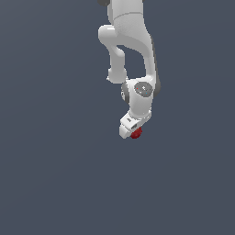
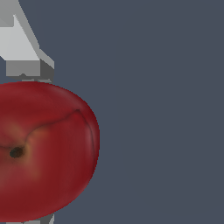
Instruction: Pick up the object and move it to a goal position.
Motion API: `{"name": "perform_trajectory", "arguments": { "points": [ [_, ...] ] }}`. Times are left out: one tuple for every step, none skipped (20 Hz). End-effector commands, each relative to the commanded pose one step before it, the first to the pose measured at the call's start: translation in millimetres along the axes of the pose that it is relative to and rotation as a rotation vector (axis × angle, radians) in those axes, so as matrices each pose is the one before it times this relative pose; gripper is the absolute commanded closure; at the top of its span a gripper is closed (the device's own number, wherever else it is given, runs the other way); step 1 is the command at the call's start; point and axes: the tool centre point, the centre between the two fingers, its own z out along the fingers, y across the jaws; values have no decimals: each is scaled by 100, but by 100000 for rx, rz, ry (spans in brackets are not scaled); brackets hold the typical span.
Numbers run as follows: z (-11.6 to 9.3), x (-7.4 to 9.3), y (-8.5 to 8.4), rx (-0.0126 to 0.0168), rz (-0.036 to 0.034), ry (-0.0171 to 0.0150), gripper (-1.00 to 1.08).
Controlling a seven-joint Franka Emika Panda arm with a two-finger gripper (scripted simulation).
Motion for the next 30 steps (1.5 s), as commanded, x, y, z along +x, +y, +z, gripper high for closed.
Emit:
{"name": "perform_trajectory", "arguments": {
  "points": [
    [117,40,-84,97,-119,-22,108],
    [0,0,0,0,0,0,108],
    [0,0,0,0,0,0,108],
    [0,0,0,0,0,0,108],
    [0,0,0,0,0,0,108],
    [-116,-32,79,-136,96,31,108],
    [-24,10,12,0,0,0,108],
    [-73,29,36,0,0,0,108],
    [-122,49,60,0,0,0,108],
    [-170,69,84,0,0,0,108],
    [-218,88,108,0,0,0,108],
    [-267,108,132,0,0,0,108],
    [-307,136,144,59,-31,19,108],
    [-362,148,180,0,0,0,108],
    [-410,168,204,0,0,0,108],
    [-452,194,220,41,-21,15,108],
    [-504,209,252,0,0,0,108],
    [-545,235,268,41,-21,15,108],
    [-595,250,299,0,0,0,108],
    [-635,268,320,0,0,0,108],
    [-669,285,339,0,0,0,108],
    [-689,309,347,59,-31,19,108],
    [-720,314,371,0,0,0,108],
    [-688,304,358,0,0,0,108],
    [-638,285,334,0,0,0,108],
    [-587,266,311,0,0,0,108],
    [-537,247,288,0,0,0,108],
    [-488,228,264,0,0,0,108],
    [-439,209,241,0,0,0,108],
    [-391,189,217,0,0,0,108]
  ]
}}
